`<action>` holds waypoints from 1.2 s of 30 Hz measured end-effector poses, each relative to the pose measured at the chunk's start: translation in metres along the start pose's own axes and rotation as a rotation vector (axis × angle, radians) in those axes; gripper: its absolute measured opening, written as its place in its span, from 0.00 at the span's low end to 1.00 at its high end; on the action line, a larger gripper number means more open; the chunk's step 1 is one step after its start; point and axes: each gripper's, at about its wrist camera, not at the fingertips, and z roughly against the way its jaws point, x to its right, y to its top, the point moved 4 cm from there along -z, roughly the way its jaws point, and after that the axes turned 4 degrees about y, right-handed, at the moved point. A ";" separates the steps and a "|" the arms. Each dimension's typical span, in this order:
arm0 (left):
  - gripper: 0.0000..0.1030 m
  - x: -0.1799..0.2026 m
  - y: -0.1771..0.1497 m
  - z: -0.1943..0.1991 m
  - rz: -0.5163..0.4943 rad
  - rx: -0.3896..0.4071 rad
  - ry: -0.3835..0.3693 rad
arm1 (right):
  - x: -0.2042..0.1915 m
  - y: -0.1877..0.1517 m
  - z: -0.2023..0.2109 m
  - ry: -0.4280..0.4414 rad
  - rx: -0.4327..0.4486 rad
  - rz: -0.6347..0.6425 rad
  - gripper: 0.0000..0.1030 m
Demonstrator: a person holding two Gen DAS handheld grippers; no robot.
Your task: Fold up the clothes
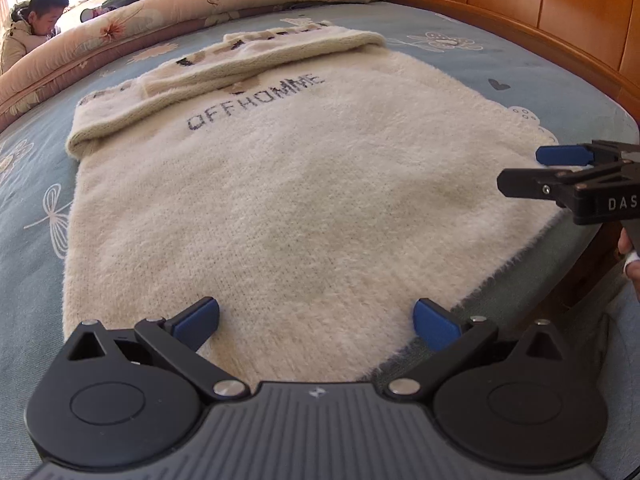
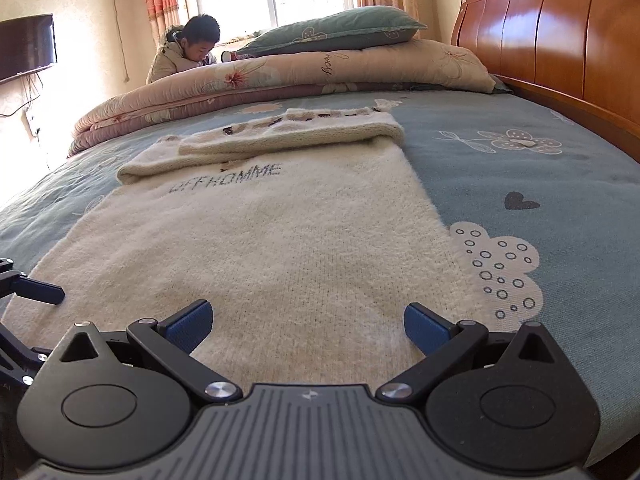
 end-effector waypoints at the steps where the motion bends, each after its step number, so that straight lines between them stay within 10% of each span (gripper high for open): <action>1: 1.00 -0.002 0.001 -0.001 0.018 0.002 -0.004 | 0.002 -0.003 0.000 0.003 -0.011 0.001 1.00; 36: 0.99 0.000 -0.005 0.005 -0.002 0.045 0.018 | -0.011 -0.019 -0.011 -0.129 0.029 0.113 1.00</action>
